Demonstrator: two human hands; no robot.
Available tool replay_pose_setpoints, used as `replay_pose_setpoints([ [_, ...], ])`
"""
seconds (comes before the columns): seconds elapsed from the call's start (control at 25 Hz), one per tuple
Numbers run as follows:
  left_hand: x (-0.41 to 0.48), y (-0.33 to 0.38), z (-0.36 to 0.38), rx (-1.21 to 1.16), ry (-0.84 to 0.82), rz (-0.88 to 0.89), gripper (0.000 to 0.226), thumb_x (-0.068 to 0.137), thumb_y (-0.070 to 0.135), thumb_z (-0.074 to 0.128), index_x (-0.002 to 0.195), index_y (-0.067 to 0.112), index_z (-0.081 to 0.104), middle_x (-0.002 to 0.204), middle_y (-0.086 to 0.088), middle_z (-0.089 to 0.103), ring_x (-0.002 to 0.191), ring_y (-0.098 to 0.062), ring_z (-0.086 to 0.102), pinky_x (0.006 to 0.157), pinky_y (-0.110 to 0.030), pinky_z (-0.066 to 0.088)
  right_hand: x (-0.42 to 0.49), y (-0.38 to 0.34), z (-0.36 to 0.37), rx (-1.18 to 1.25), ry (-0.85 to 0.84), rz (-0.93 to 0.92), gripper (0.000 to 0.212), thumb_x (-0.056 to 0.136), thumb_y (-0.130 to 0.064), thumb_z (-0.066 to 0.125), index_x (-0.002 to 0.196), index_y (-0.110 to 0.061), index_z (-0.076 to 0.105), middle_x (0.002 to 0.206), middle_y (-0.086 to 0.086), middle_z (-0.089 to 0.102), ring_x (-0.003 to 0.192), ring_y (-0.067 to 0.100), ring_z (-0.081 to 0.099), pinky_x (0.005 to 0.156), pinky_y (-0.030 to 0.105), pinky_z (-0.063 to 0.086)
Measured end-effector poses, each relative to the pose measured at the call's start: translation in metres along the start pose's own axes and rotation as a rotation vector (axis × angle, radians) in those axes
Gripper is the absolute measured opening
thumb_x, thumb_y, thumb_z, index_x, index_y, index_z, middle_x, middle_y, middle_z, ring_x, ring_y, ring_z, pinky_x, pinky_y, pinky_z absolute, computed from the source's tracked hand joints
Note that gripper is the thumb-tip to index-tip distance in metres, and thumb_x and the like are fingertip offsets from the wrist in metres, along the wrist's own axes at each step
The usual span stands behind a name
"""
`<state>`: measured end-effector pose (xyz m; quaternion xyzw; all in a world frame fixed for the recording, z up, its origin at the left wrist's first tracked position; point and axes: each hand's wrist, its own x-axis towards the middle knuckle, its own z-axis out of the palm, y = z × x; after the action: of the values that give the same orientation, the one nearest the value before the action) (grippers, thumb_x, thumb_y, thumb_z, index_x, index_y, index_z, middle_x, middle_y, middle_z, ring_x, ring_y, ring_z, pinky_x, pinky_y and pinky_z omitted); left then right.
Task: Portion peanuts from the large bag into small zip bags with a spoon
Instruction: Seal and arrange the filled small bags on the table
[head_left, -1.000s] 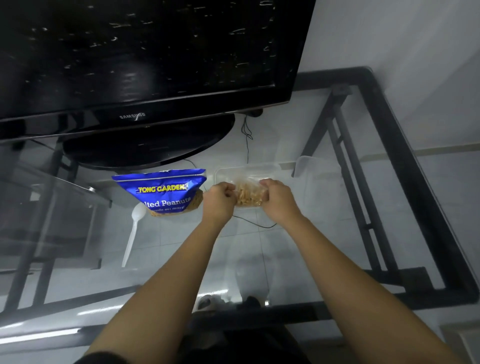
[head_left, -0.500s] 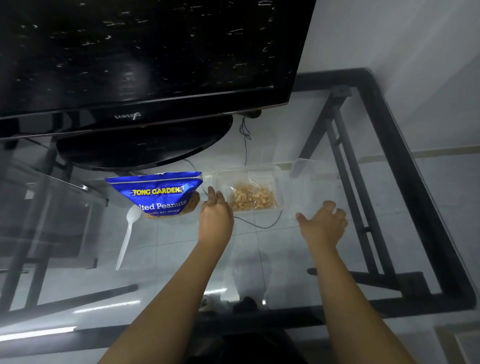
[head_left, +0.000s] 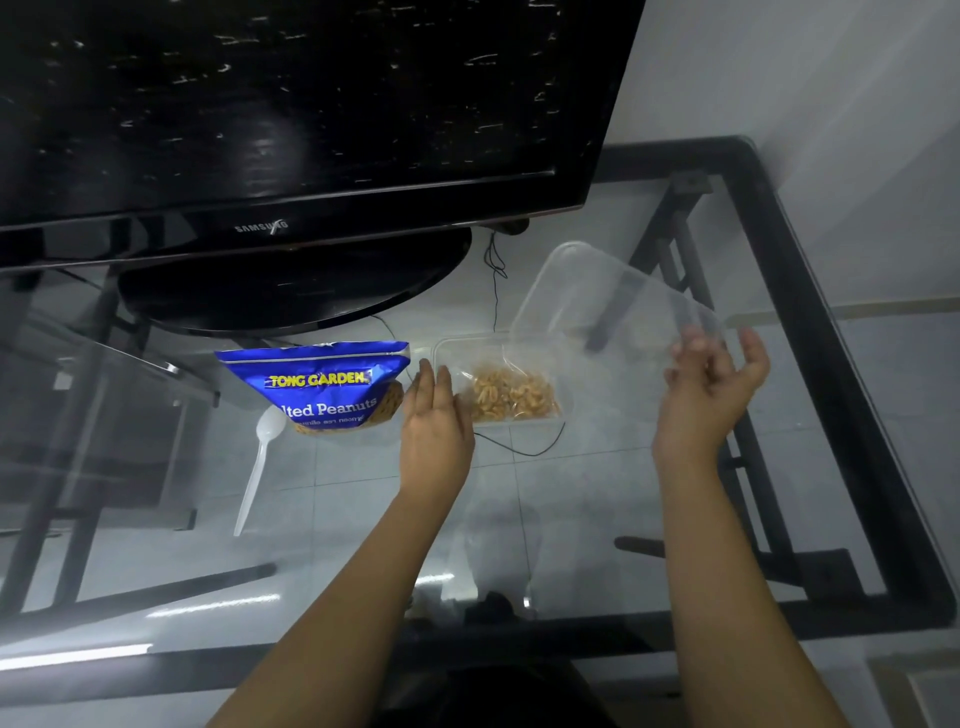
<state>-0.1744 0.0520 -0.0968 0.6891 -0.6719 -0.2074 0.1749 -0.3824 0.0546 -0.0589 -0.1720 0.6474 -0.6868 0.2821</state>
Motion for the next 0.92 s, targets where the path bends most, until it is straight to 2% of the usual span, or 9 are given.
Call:
replay_pose_setpoints([
  [0.08,-0.003,0.010,-0.005,-0.252,0.050,-0.006,0.041,0.099,0.019,0.037,0.135,0.002,0.043,0.127,-0.016,0.055,0.118,-0.025,0.051,0.099,-0.018,0.036,0.001,0.003,0.007,-0.132,-0.111,0.053,0.031,0.092,-0.017,0.055,0.123,-0.019,0.049,0.105,-0.002,0.065,0.088,0.007,0.062,0.081,0.025,0.050],
  [0.12,-0.003,0.014,-0.006,-0.360,0.042,-0.037,0.039,0.099,0.018,0.036,0.135,0.003,0.044,0.114,-0.008,0.059,0.104,-0.015,0.056,0.088,-0.007,0.036,-0.001,0.007,0.011,-0.210,-0.169,0.071,0.027,0.091,-0.019,0.056,0.118,-0.022,0.054,0.103,-0.006,0.065,0.084,0.003,0.063,0.081,0.025,0.051],
  [0.2,-0.002,0.018,-0.007,-0.450,0.037,-0.097,0.038,0.099,0.017,0.038,0.134,0.005,0.046,0.109,-0.001,0.060,0.097,-0.007,0.056,0.080,-0.001,0.036,-0.004,0.018,0.020,-0.309,-0.258,0.098,0.026,0.091,-0.023,0.057,0.117,-0.024,0.057,0.103,-0.010,0.064,0.081,-0.002,0.063,0.082,0.026,0.052],
  [0.36,0.002,0.005,0.000,-0.417,0.090,-0.217,0.039,0.094,0.013,0.044,0.132,0.004,0.048,0.126,-0.012,0.059,0.117,-0.022,0.054,0.095,-0.024,0.043,-0.004,0.036,0.038,-0.422,-0.398,0.145,0.035,0.093,-0.015,0.051,0.128,-0.021,0.054,0.132,-0.003,0.054,0.114,0.005,0.053,0.104,0.028,0.041],
  [0.44,0.005,0.001,0.003,-0.353,0.112,-0.244,0.038,0.093,0.009,0.046,0.130,0.003,0.049,0.127,-0.015,0.058,0.119,-0.026,0.052,0.100,-0.034,0.044,-0.003,0.042,0.048,-0.513,-0.453,0.131,0.039,0.093,-0.008,0.046,0.131,-0.019,0.050,0.140,0.001,0.046,0.125,0.011,0.045,0.108,0.029,0.035],
  [0.56,0.012,-0.001,0.007,-0.312,0.135,-0.282,0.037,0.091,0.003,0.045,0.128,0.001,0.050,0.122,-0.020,0.060,0.114,-0.030,0.055,0.097,-0.040,0.047,-0.002,0.055,0.057,-0.660,-0.504,0.126,0.041,0.097,-0.011,0.040,0.137,-0.016,0.042,0.145,0.004,0.041,0.133,0.018,0.038,0.110,0.026,0.028],
  [0.64,0.015,-0.003,0.008,-0.281,0.125,-0.294,0.037,0.091,0.000,0.045,0.128,0.000,0.051,0.115,-0.022,0.062,0.107,-0.031,0.058,0.092,-0.039,0.049,-0.001,0.062,0.056,-0.724,-0.524,0.130,0.041,0.099,-0.015,0.037,0.140,-0.017,0.038,0.145,0.004,0.042,0.133,0.018,0.039,0.101,0.016,0.027],
  [0.76,0.014,-0.005,0.008,-0.268,0.130,-0.271,0.036,0.091,-0.001,0.045,0.127,-0.001,0.052,0.110,-0.023,0.064,0.102,-0.032,0.059,0.091,-0.039,0.049,-0.002,0.067,0.050,-0.782,-0.541,0.062,0.042,0.100,-0.017,0.035,0.142,-0.014,0.035,0.137,0.011,0.050,0.121,0.023,0.050,0.080,0.003,0.028],
  [0.92,0.012,-0.009,0.011,-0.269,0.149,-0.243,0.034,0.091,-0.001,0.046,0.124,-0.001,0.055,0.108,-0.023,0.065,0.101,-0.035,0.060,0.091,-0.043,0.049,-0.001,0.076,0.043,-0.851,-0.589,-0.079,0.045,0.101,-0.019,0.032,0.145,-0.012,0.028,0.122,0.023,0.058,0.110,0.032,0.056,0.083,0.018,0.040],
])
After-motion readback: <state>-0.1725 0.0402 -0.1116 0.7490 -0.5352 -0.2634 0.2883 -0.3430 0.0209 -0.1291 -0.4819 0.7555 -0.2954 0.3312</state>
